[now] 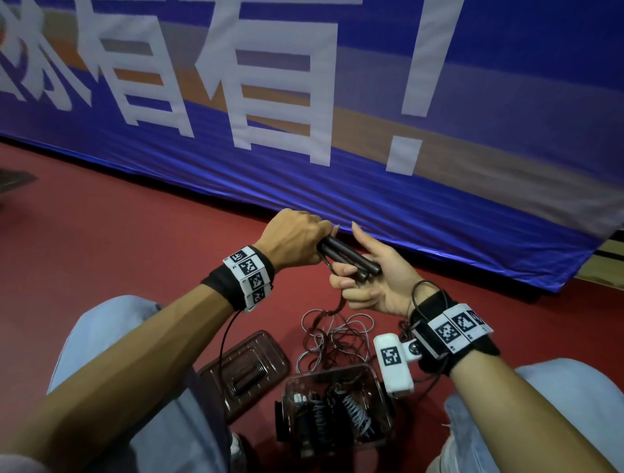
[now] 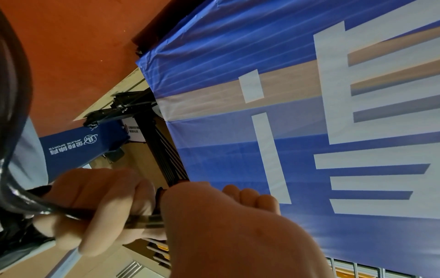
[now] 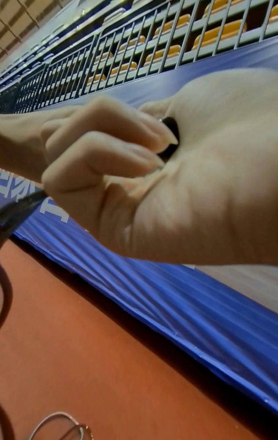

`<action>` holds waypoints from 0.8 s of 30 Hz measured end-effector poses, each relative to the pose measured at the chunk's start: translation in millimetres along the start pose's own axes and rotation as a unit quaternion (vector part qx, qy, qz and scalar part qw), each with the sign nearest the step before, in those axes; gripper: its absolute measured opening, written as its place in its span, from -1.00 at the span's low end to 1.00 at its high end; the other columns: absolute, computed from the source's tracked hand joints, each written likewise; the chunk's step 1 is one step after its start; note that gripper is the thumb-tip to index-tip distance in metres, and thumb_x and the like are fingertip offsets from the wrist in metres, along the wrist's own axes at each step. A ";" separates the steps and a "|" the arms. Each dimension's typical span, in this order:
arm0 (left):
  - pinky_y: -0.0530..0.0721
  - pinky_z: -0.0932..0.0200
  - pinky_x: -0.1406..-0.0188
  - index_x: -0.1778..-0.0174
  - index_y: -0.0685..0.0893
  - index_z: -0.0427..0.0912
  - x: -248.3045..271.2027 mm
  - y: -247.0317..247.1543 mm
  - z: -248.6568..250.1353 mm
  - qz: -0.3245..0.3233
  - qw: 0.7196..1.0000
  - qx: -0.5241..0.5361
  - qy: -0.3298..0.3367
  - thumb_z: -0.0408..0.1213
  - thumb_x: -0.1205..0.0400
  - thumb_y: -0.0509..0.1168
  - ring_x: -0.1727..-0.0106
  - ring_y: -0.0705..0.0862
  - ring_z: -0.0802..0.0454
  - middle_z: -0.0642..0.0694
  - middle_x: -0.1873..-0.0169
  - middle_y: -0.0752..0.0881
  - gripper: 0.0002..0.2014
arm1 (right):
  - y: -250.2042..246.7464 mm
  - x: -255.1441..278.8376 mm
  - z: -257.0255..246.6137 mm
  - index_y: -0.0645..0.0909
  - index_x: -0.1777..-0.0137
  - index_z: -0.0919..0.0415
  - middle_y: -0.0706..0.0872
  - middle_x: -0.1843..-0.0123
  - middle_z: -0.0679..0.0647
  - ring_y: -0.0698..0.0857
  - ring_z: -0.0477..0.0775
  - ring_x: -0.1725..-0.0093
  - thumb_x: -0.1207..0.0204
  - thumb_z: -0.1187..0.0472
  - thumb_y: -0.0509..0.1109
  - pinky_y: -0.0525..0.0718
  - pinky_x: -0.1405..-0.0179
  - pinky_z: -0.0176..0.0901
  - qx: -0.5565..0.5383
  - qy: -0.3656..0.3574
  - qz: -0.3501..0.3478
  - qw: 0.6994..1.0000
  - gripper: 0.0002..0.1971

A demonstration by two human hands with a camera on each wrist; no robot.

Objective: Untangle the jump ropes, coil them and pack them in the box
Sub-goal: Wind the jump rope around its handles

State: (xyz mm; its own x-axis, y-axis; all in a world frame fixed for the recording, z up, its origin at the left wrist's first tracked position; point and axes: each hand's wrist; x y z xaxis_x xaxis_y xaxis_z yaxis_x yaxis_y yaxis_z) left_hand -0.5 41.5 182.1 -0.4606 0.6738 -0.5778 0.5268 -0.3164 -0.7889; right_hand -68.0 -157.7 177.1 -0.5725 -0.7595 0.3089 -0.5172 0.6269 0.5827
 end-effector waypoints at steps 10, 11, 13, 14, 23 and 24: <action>0.42 0.03 0.42 0.44 0.45 -0.06 -0.8 2.8 8.7 -0.113 0.984 0.003 -0.135 -0.05 -0.75 0.16 0.40 0.66 -0.40 -0.19 0.46 0.70 -0.59 | -5.6 -6.2 5.4 0.26 0.41 0.13 0.31 0.46 0.06 0.14 -0.07 0.76 -0.39 -0.74 -0.20 -0.02 0.53 -0.16 -0.088 -0.086 0.134 0.983 -0.14; 0.39 0.05 0.42 0.44 0.44 -0.06 -0.6 2.5 10.2 -0.117 0.983 0.013 -0.137 -0.06 -0.75 0.16 0.40 0.65 -0.39 -0.18 0.47 0.69 -0.59 | -6.9 -6.9 7.1 0.25 0.41 0.14 0.30 0.47 0.06 0.15 -0.06 0.76 -0.35 -0.76 -0.25 -0.02 0.53 -0.16 -0.104 -0.092 0.129 0.982 -0.12; 0.38 0.05 0.41 0.45 0.42 -0.07 -0.7 -0.2 11.8 -0.119 0.981 0.033 -0.150 -0.07 -0.76 0.16 0.40 0.64 -0.39 -0.17 0.48 0.67 -0.58 | -8.1 -6.9 9.2 0.27 0.39 0.16 0.30 0.45 0.07 0.16 -0.05 0.75 -0.29 -0.78 -0.32 0.04 0.58 -0.17 -0.148 -0.102 0.115 0.977 -0.08; 0.37 0.05 0.41 0.45 0.41 -0.07 -0.9 -1.5 12.6 -0.122 0.980 0.036 -0.156 -0.07 -0.76 0.16 0.39 0.63 -0.38 -0.17 0.48 0.67 -0.58 | -9.2 -6.5 8.9 0.27 0.38 0.16 0.30 0.44 0.07 0.17 -0.05 0.74 -0.31 -0.76 -0.32 0.08 0.60 -0.18 -0.161 -0.105 0.114 0.975 -0.08; 0.44 0.05 0.34 0.35 0.45 -0.06 3.0 -4.0 31.7 -0.221 0.962 -0.038 -0.154 -0.12 -0.72 0.15 0.23 0.74 -0.32 -0.18 0.26 0.76 -0.70 | -6.6 -14.1 21.6 0.27 0.42 0.13 0.22 0.51 0.04 0.12 -0.06 0.76 -0.65 -0.46 -0.20 -0.06 0.48 -0.19 -0.117 -0.079 0.250 0.958 -0.30; 0.46 0.05 0.33 0.33 0.49 -0.07 4.9 -3.2 33.0 -0.237 0.959 -0.042 -0.151 -0.13 -0.69 0.18 0.22 0.74 -0.31 -0.18 0.25 0.77 -0.74 | -5.1 -15.9 24.1 0.27 0.41 0.13 0.21 0.52 0.04 0.11 -0.06 0.75 -0.65 -0.43 -0.21 -0.07 0.48 -0.20 -0.111 -0.078 0.271 0.953 -0.31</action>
State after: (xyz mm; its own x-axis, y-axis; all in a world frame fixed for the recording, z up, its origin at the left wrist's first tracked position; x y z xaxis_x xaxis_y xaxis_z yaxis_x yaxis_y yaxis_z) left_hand -28.0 23.8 174.9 -0.8416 0.5005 -0.2031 0.2569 0.0401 -0.9656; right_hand -71.6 -144.6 151.0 -0.8135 -0.2884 0.5050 0.0189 0.8548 0.5185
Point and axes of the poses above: each hand's wrist, its own x-axis away from the middle knuckle, its own y-axis out of the palm, z = x × y
